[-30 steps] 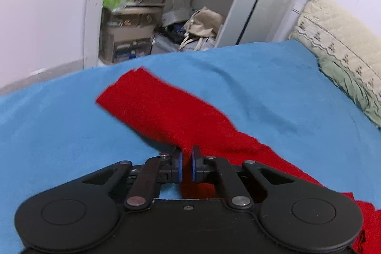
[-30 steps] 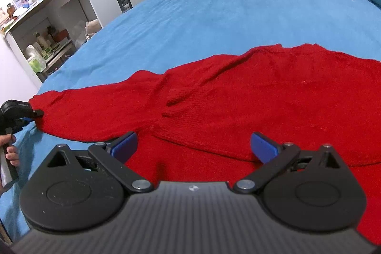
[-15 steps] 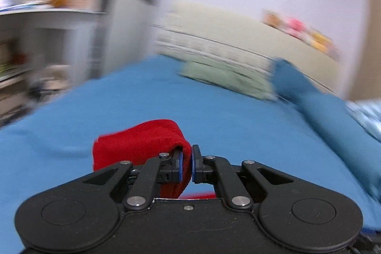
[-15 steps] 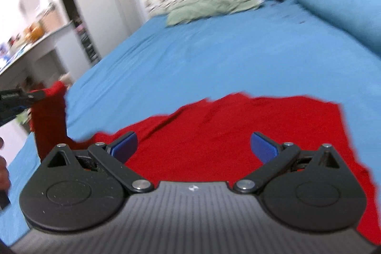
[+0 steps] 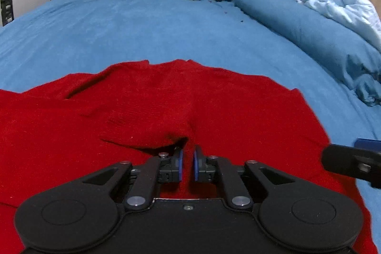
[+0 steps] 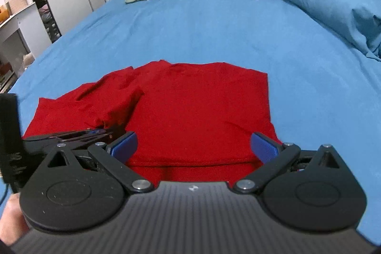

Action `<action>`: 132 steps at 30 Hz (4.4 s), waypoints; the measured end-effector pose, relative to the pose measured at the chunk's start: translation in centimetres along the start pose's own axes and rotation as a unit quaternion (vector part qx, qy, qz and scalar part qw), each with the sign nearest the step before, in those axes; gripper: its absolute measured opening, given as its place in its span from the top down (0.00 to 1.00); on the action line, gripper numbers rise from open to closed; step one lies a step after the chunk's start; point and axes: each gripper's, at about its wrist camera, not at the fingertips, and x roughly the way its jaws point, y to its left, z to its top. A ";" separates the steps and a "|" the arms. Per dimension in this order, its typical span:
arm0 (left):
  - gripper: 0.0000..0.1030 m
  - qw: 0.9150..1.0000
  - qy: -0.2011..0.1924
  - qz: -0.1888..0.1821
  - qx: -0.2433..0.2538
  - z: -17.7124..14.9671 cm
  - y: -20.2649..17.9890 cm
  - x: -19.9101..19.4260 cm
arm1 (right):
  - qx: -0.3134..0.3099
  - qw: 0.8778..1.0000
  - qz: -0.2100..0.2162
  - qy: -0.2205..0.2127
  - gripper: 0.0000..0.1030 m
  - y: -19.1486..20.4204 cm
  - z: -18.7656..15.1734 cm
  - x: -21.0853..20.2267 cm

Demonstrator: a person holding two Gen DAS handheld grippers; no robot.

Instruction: Fold small clothes

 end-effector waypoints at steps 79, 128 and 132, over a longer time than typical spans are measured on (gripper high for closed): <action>0.29 0.997 -0.034 0.067 0.004 -1.8 11.9 -11.1 | -0.075 0.989 -0.087 -0.096 0.20 -2.6 -1.8 -0.1; 0.15 0.993 0.041 0.080 -0.075 -18.1 6.2 -32.1 | -0.010 1.000 -0.005 0.026 0.06 -6.1 -17.9 -27.1; 0.29 0.989 0.074 0.092 -0.094 -20.9 7.3 -30.3 | -0.010 0.998 -0.034 0.049 0.08 -5.9 -20.6 -25.2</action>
